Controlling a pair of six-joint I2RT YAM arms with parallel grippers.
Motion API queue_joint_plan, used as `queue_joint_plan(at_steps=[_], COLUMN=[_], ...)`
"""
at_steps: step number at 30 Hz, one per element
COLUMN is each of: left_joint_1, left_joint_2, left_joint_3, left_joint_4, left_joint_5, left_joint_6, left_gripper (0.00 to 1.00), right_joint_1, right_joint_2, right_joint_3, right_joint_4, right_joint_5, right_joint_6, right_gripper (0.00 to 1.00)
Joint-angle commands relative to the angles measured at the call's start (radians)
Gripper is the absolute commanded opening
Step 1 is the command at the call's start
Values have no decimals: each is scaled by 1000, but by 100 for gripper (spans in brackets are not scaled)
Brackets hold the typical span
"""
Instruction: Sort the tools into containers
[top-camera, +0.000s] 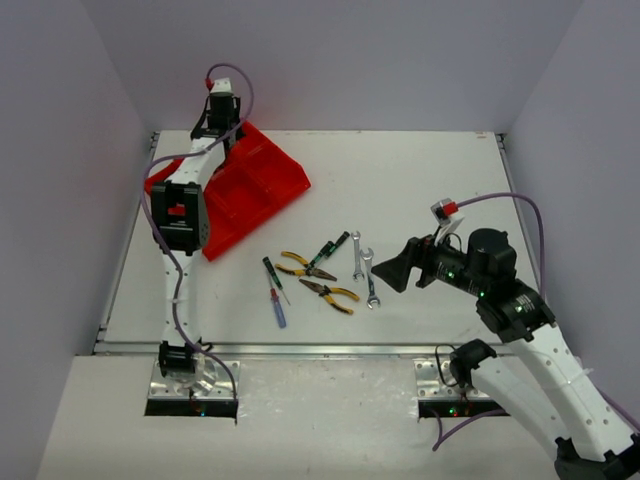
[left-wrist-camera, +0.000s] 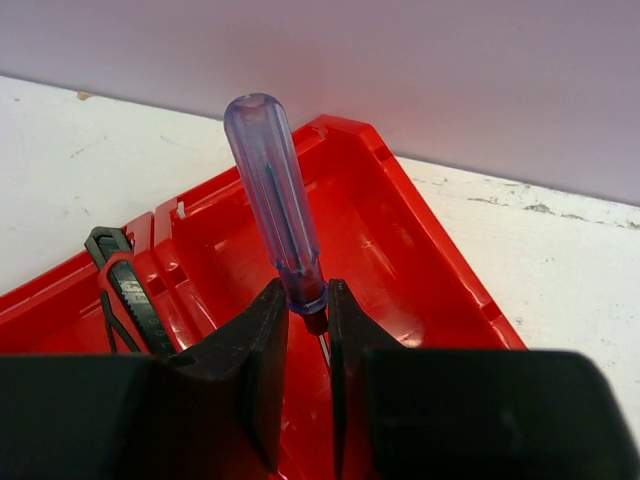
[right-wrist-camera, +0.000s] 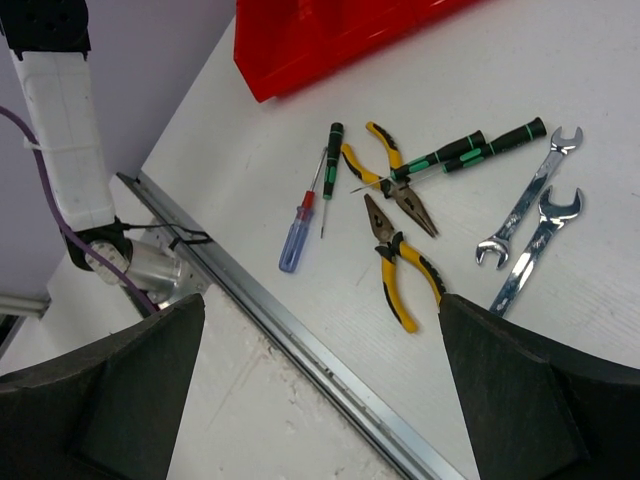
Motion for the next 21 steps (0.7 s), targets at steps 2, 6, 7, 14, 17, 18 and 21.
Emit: queue_joint_plan(at_steps=[2,6,7,14,17,18,21], left_joint_1=[2,-2,-4,-60,-66,-66,-66], left_joint_2=[-28,-56,-75,-373,-518,-583,-790], left_joint_3=[-54,-86,-101,-147,-160,-166,-221], left_joint_4=[99,94,96,95,53,16,-118], left_joint_5=[-2,51,88,103,113,127,140], left_joint_6=[50,69,68,41,-12,-37,-134], left_gripper=[17,46,58,90,97,99,100], right_joint_1=[3,3,3,1,4,11,94], right_joint_2=[13,21,27,192,308,362,457], right_joint_3=[-27,-35,-38,-34,0,17,39], right_joint_4=[34,39,47,117,140,169,287], right_joint_5=[-15,2,13,84,62,24,17], right_joint_6=[-7,-11,-14,-6,50,79,169], right_gripper=[99,99,99,99,99,99,99])
